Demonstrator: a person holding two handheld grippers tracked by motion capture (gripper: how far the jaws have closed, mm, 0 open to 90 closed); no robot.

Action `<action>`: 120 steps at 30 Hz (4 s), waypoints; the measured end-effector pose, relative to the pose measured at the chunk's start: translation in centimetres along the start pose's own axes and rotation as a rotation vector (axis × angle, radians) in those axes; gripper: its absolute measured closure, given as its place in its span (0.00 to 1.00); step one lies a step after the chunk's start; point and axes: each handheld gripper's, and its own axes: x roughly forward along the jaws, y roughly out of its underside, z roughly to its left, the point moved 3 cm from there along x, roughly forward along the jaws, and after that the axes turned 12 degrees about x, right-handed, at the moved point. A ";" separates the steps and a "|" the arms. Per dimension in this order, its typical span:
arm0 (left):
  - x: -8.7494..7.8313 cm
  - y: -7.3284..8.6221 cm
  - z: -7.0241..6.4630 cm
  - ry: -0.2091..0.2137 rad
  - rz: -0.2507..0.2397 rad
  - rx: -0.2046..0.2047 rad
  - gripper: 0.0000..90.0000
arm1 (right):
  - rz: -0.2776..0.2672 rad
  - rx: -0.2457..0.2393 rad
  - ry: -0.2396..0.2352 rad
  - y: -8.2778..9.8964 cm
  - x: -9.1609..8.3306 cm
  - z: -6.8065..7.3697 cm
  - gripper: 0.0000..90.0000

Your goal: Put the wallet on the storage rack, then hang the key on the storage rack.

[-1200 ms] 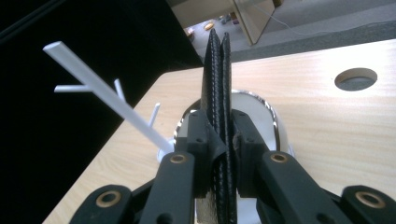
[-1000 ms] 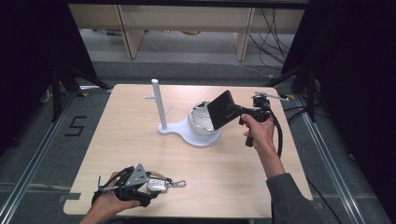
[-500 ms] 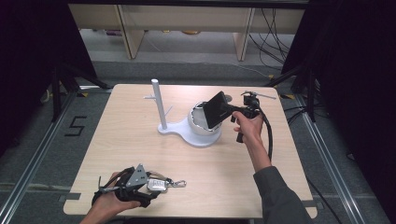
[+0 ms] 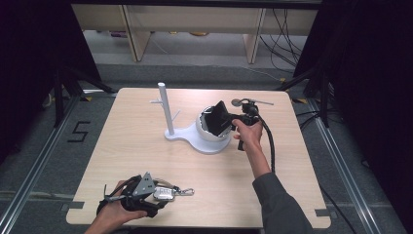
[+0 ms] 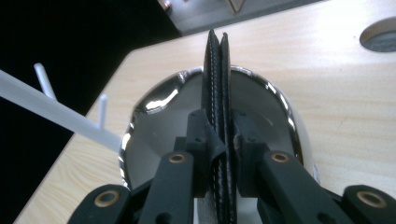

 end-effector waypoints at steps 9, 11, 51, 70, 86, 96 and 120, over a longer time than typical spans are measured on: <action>0.1 0.0 -0.1 -0.002 0.001 -0.010 0.31 | -0.010 -0.002 0.009 -0.8 -1.1 0.4 0.70; 0.1 0.0 -0.1 0.006 0.004 -0.006 0.31 | -0.024 0.003 0.038 -1.1 -1.8 0.2 0.66; 0.8 -0.1 0.2 0.009 0.003 0.004 0.29 | 0.079 -0.260 0.042 10.4 -11.2 -0.9 0.36; 0.8 -0.4 0.3 0.006 -0.020 -0.005 0.29 | 0.164 -0.318 0.015 16.1 -12.6 -1.1 0.36; 1.5 -1.7 0.7 0.029 -0.017 0.044 0.29 | 0.247 -0.316 0.003 19.6 -13.9 -1.5 0.34; 3.6 -4.2 0.5 0.083 0.007 0.137 0.41 | 0.246 -0.339 0.004 20.2 -14.3 -1.1 0.34; 7.5 -6.9 0.9 0.308 0.349 0.236 0.64 | 0.256 -0.373 0.001 20.4 -14.4 -0.9 0.34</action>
